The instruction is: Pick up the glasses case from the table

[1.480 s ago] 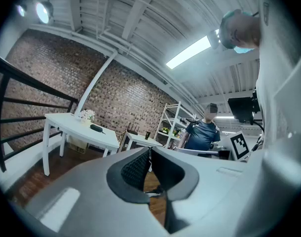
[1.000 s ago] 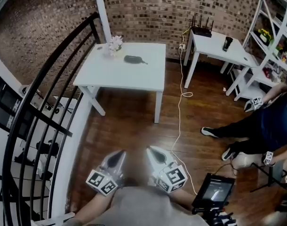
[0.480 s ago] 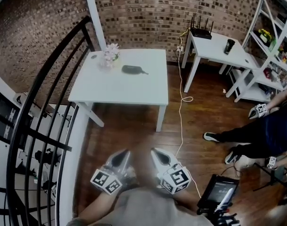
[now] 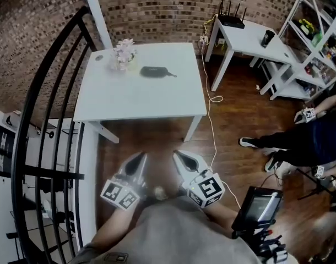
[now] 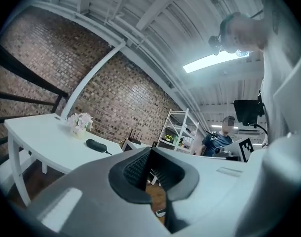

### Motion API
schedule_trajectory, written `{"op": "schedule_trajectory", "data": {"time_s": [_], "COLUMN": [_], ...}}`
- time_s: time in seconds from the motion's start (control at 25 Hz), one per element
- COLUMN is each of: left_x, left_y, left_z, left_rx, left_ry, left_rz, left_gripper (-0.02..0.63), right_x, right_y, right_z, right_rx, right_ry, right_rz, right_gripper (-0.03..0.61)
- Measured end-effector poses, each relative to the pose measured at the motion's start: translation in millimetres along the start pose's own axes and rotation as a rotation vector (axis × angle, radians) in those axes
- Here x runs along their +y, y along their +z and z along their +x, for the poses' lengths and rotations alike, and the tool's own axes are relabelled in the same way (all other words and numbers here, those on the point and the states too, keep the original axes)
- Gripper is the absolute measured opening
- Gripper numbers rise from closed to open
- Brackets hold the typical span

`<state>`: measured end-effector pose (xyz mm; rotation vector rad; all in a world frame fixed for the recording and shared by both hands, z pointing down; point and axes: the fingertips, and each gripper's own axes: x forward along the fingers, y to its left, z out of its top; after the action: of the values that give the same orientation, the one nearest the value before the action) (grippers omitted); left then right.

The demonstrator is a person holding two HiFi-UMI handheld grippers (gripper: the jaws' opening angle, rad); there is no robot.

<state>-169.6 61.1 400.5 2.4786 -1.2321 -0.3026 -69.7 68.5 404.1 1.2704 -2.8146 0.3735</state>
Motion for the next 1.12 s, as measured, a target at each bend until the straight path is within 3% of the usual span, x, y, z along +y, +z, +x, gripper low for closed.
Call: {"op": "schedule_trajectory", "data": {"time_s": [0.24,0.8,1.12], "left_x": [33.7,139.5,185.4], "left_y": [-11.3,19.1,18.1], "left_z": [15.4,189.9,236.5], "left_rx": [0.048,0.114,0.153], "left_ry": [0.015,0.062,0.071], "left_rz": [0.009,0.105,0.103], "left_gripper": [0.0,0.0,0.0], "right_x": [-16.0,-167.7,-211.5], "right_y": [-13.7,19.5,16.4], "right_z": [30.6,161.5,208.0], "right_rx": [0.01,-0.004,0.034], "right_ry": [-0.011,0.035,0.019], "right_rz": [0.036,0.086,0.104], "right_gripper": [0.012,0.012,0.012]}}
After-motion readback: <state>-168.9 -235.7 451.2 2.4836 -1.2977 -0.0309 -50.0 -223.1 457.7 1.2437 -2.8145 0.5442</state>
